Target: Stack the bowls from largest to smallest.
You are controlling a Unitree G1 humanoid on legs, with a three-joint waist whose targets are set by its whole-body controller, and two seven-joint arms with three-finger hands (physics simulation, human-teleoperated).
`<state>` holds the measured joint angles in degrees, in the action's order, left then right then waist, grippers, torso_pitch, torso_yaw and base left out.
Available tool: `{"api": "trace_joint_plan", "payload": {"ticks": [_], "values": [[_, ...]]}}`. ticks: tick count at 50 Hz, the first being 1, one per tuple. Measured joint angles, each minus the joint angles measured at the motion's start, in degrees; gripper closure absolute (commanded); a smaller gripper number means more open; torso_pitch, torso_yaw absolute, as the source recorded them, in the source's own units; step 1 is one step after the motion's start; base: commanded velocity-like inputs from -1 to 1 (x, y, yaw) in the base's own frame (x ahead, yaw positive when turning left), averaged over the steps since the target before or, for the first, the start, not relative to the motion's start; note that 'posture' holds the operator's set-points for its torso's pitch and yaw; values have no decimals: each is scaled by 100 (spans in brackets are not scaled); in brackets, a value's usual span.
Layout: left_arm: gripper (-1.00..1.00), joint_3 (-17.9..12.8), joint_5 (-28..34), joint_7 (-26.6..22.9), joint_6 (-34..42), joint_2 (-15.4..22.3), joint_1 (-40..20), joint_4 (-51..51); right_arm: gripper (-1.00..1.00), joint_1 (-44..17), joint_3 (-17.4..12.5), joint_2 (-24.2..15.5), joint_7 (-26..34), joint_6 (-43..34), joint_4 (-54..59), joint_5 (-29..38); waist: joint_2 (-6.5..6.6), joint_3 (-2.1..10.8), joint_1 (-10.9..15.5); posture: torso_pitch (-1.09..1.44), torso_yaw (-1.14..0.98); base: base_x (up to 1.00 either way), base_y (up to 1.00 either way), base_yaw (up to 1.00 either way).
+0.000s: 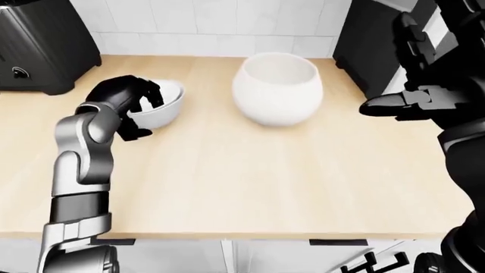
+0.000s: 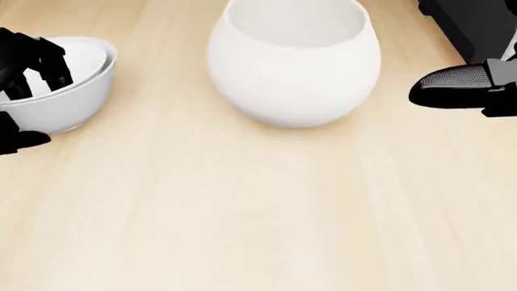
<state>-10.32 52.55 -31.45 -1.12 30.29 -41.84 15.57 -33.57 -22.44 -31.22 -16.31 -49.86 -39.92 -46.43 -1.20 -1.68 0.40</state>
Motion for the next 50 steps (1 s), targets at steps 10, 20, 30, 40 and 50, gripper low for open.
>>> {"api": "trace_joint_plan", "payload": {"ticks": [10,20,30,40,50], "values": [[100,114,-333,-739,478,-78,-519,-777,-100,70,-99,-154,-159,-41,-159,-339,-128,-129,33,0,0,0,0,0],[100,244,-578,-1210,1041,-216,-1279,-1440,-100,196,-453,-536,-337,101,-79,-791,-125,-154,51,0,0,0,0,0],[100,610,-526,-1417,1376,-767,-2143,-1231,-100,437,-505,-636,-430,344,-91,-1024,-210,-224,66,0,0,0,0,0],[100,913,-296,-1504,1622,-1290,-2526,-981,-100,414,-381,-624,-484,363,-111,-1020,-251,-64,70,-9,0,0,0,0],[100,986,55,-1619,1505,-1531,-3180,-778,-100,425,-298,-447,-355,353,-123,-801,-290,286,79,-19,0,0,0,0]]}}
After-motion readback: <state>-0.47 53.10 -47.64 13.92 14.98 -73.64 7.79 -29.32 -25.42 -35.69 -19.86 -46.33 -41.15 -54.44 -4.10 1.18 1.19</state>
